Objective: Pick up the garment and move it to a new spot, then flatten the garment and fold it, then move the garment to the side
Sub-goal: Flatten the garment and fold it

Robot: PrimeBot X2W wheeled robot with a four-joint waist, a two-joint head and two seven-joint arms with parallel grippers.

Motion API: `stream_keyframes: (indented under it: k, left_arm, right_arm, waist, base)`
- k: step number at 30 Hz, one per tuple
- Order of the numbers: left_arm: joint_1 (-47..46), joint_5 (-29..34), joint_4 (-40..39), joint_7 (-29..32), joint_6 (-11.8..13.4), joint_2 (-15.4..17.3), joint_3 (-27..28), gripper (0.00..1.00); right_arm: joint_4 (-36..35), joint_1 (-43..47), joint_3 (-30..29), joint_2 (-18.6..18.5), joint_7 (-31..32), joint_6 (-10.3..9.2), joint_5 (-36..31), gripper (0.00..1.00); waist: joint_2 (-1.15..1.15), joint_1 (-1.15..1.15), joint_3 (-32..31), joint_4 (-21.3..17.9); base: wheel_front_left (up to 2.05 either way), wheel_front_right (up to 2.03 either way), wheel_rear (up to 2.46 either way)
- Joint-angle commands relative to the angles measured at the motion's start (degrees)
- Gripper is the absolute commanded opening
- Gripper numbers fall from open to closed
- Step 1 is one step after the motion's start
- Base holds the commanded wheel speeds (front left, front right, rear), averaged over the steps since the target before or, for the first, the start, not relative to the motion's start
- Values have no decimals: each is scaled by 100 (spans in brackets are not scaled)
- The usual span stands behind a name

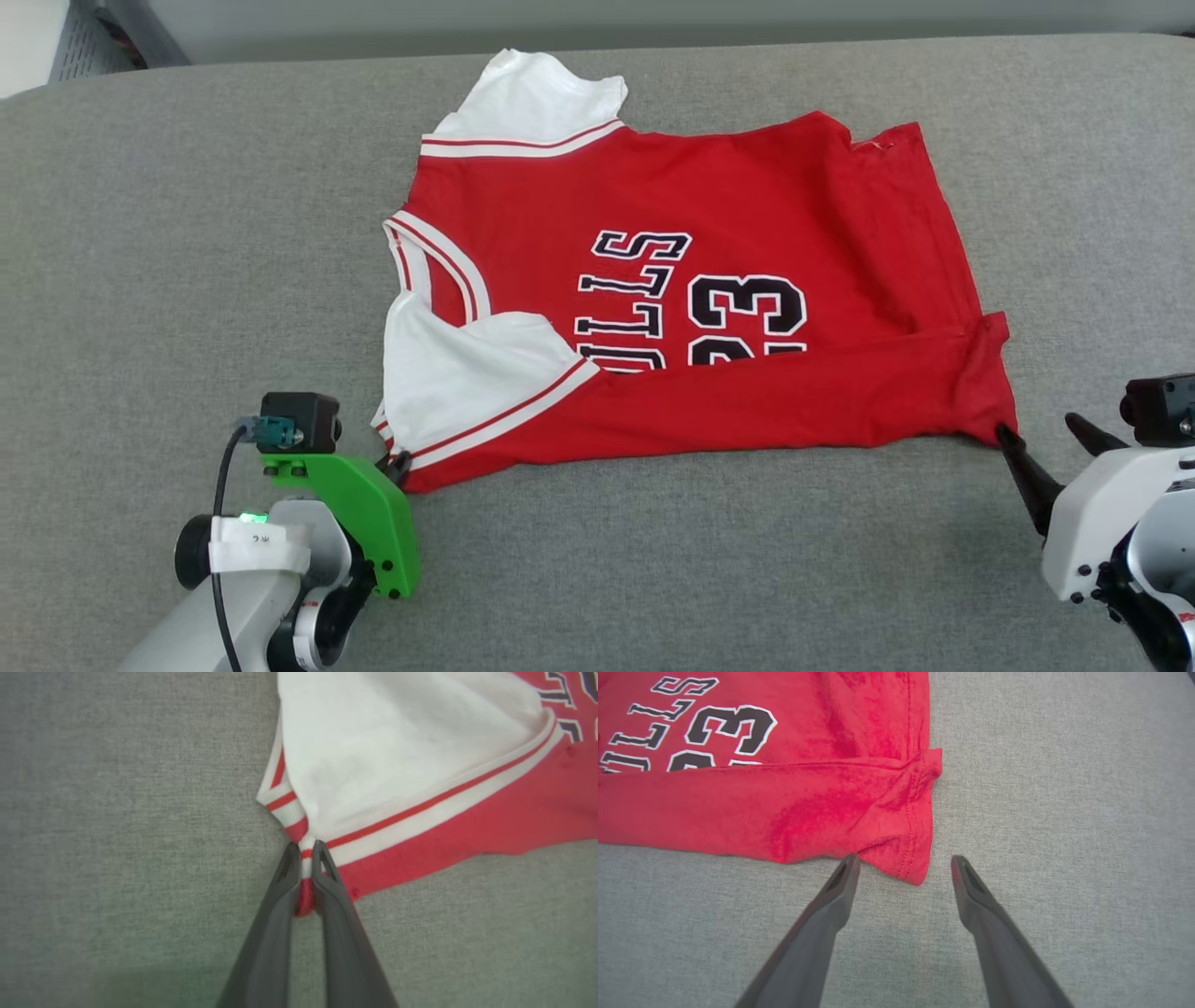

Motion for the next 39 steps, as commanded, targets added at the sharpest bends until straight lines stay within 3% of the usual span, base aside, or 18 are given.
stream_keyframes:
  k: [1, 12, 20, 26, 27, 28, 29, 39]
  left_arm:
    - [170, -7, 35, -36, 17, -15, -34, 0]
    - [137, 117, -936, -209, 218, 152, 108, 0]
    - [85, 177, -1184, -242, 228, 161, 85, 0]
    - [43, 196, -1187, -292, 200, 148, 80, 0]
    - [37, 194, -1174, -294, 196, 147, 81, 0]
    - [31, 191, -1153, -290, 193, 148, 79, 0]
    - [28, 189, -1135, -286, 191, 150, 77, 0]
    - [180, 63, -859, -203, 111, 184, 17, 0]
  right_arm:
    - [43, -111, -51, -69, 6, -8, -33, 100]
    - [752, -512, -151, -122, 388, -8, -31, 100]
    - [1432, -774, -123, -62, 473, -8, -185, 100]
    - [1752, -810, -19, 87, 612, -8, 54, 98]
    - [1784, -807, 5, 90, 645, -8, 101, 42]
    - [1812, -806, 33, 74, 667, -8, 139, 11]
    - [1827, -810, 49, 60, 667, -8, 159, 0]
    - [1924, -782, -66, -160, 361, -8, 163, 0]
  waist:
    - [0, 0, -133, 111]
    - [0, 0, -23, 382]
    - [0, 0, 156, 481]
    - [0, 0, 255, 501]
    - [0, 0, 264, 502]
    - [0, 0, 270, 501]
    - [0, 0, 271, 497]
    - [0, 0, -70, 400]
  base:
    - [0, 0, 0]
    - [0, 0, 0]
    - [0, 0, 0]
    - [0, 0, 0]
    - [0, 0, 0]
    - [0, 0, 0]
    - [0, 0, 0]
    - [0, 0, 0]
